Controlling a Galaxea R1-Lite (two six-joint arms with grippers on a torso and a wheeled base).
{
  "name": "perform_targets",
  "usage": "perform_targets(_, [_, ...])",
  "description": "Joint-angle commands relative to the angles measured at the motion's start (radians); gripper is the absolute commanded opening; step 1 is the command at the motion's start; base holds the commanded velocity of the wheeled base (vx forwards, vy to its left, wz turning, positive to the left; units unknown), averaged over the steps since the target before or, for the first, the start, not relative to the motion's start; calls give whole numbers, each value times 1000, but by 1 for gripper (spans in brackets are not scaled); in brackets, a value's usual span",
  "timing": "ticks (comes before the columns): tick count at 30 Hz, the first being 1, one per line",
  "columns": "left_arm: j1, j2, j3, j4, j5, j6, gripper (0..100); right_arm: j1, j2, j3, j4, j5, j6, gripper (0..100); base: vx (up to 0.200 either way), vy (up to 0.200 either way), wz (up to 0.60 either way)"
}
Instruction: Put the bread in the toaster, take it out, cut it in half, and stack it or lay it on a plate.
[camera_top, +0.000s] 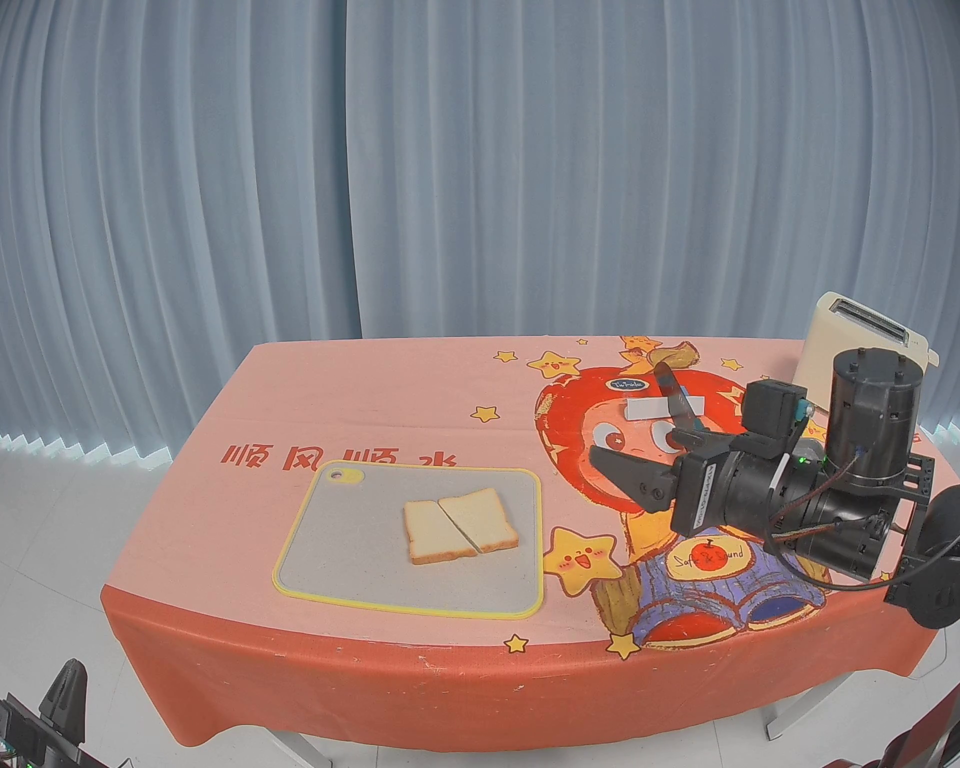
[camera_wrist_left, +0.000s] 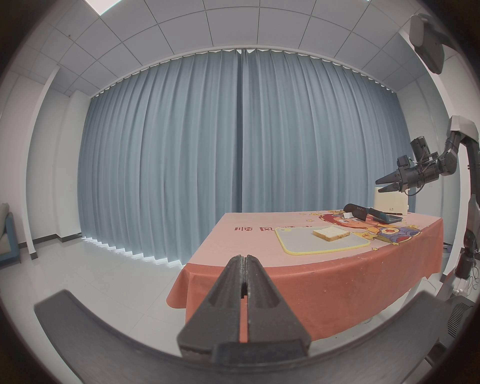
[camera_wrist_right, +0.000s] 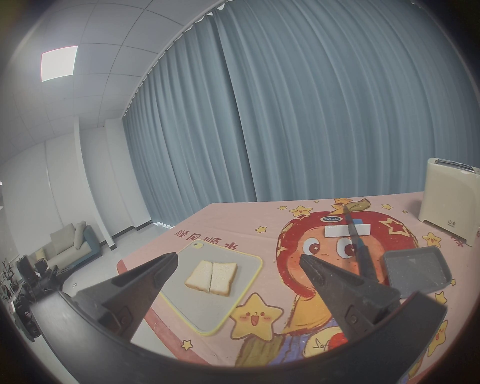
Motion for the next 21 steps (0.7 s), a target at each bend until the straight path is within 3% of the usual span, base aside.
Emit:
perform_targets(1, [0,2,18,0,-1,0,0,33,44,-33,1,0,-1,100,0,0,0])
perform_targets(4, [0,2,18,0,-1,0,0,34,70,-62,-1,-2,-4,100,0,0,0])
perform_targets(12, [0,2,18,0,1,0,0,36,114,-131,36,-56,-13,100,0,0,0])
perform_targets(21, [0,2,18,0,-1,0,0,10,166,-260,215,-57,-29,100,0,0,0])
